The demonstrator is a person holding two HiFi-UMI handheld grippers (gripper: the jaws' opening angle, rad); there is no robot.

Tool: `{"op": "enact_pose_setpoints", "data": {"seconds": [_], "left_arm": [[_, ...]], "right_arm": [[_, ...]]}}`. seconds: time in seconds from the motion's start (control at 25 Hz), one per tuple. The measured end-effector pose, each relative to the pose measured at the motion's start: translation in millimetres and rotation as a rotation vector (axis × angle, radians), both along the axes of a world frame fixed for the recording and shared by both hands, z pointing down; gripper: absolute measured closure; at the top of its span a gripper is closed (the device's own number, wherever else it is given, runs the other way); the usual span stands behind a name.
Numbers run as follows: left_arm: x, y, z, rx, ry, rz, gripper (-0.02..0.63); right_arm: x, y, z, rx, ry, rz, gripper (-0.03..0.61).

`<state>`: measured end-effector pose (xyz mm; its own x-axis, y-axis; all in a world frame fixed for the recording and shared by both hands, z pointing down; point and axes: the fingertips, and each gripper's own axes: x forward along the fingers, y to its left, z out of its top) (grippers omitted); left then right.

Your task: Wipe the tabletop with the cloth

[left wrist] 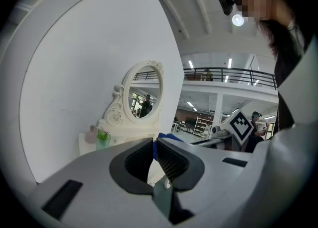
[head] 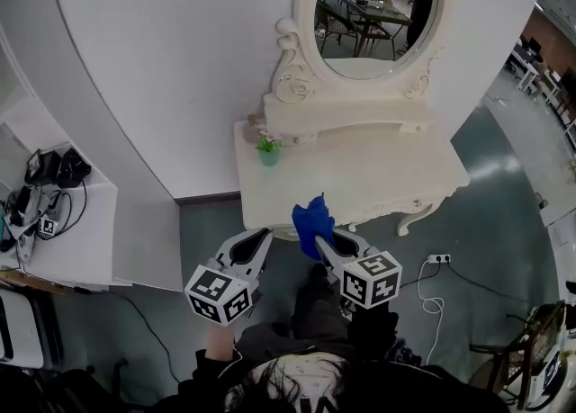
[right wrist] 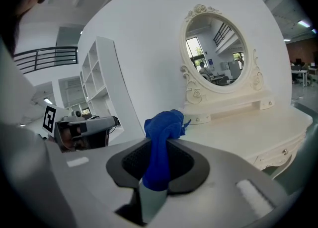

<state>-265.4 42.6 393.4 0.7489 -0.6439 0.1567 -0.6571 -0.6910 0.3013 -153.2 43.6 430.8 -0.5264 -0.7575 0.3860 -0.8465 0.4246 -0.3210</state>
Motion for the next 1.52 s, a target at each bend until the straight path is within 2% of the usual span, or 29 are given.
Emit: {"op": "enact_pose_setpoints", "data": {"seconds": [0.2,0.4,0.6,0.88,1.2,1.52], "left_arm": [[19,-55,4,-0.008,-0.002,-0.054,0.612],[55,-105,-4,0.008,-0.033,-0.087,0.612],[85,-145,-7,0.009,-0.063,-0.114,0.612],[109,-184,-1,-0.014,-0.126,-0.171,0.612],[118,-209,11,-0.048,-0.184,-0.239,0.612],[89,-211,24,-0.088,-0.204,-0.303,0.612]], "right_arm": [[19,-56,6,-0.018,0.001,-0.057,0.492],[62,-112,-2,-0.013,-0.003,-0.075,0.491],[102,-162,-4,-0.018,-0.025,-0.074,0.492],[132,-214,7,-0.04,-0.063,-0.11,0.491],[135,-254,25,-0.074,-0.089,-0.184,0.492],[112,-287,32,-0.061,-0.041,-0.229,0.491]]}}
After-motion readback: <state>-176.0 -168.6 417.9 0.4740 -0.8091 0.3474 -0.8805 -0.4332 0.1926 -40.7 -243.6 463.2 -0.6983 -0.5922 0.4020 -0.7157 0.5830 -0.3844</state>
